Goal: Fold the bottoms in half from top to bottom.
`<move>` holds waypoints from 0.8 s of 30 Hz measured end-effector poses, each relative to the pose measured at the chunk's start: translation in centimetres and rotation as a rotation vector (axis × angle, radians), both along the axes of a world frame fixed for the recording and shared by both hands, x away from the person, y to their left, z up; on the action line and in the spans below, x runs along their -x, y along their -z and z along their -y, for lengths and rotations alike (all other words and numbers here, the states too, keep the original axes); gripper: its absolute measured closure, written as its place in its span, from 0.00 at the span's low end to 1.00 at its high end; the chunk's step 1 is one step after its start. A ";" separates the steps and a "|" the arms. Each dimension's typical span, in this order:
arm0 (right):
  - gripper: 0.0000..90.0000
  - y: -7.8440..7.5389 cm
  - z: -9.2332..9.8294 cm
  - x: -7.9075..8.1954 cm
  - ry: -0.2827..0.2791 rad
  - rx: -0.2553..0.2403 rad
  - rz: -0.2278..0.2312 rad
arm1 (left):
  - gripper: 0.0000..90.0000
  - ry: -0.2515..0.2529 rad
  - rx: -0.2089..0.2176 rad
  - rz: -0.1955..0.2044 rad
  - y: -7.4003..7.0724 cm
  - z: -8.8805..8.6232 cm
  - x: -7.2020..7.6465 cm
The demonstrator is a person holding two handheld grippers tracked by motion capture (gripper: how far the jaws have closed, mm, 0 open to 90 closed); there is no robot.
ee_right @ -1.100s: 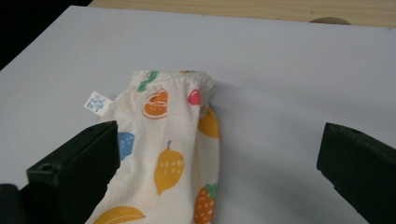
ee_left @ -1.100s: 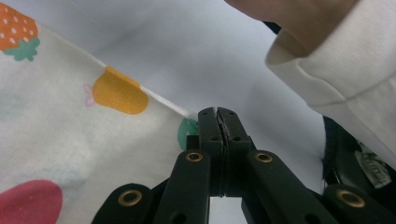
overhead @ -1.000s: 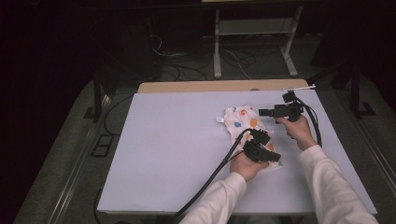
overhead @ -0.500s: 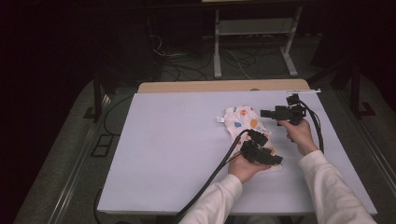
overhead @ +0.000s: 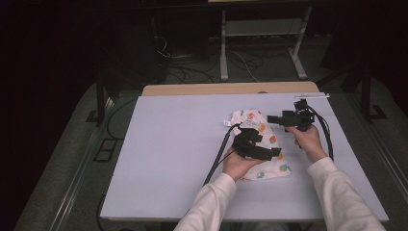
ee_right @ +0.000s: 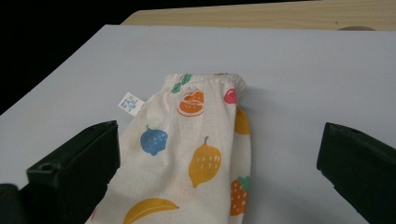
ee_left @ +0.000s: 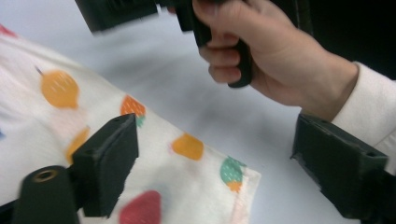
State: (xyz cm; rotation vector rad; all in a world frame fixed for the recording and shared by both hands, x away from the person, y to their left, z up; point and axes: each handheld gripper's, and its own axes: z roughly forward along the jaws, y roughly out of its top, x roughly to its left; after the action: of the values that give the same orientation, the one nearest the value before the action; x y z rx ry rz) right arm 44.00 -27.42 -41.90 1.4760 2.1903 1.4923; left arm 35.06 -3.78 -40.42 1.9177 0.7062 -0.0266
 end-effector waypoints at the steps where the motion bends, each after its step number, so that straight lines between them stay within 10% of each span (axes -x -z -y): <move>1: 0.00 0.0 -0.1 0.0 0.000 0.009 0.002 | 0.14 -0.002 -0.002 0.013 -0.1 -0.1 -0.1; 24: 0.00 -0.1 -0.5 0.0 -0.013 0.022 0.026 | 0.00 -0.081 -0.039 0.017 -1.1 -3.6 -3.0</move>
State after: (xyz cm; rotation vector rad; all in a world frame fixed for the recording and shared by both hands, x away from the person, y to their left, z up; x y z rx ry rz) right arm 44.04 -26.96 -41.84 1.4305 2.1981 1.4776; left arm 38.07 -0.15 -39.30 1.9230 0.7776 0.0544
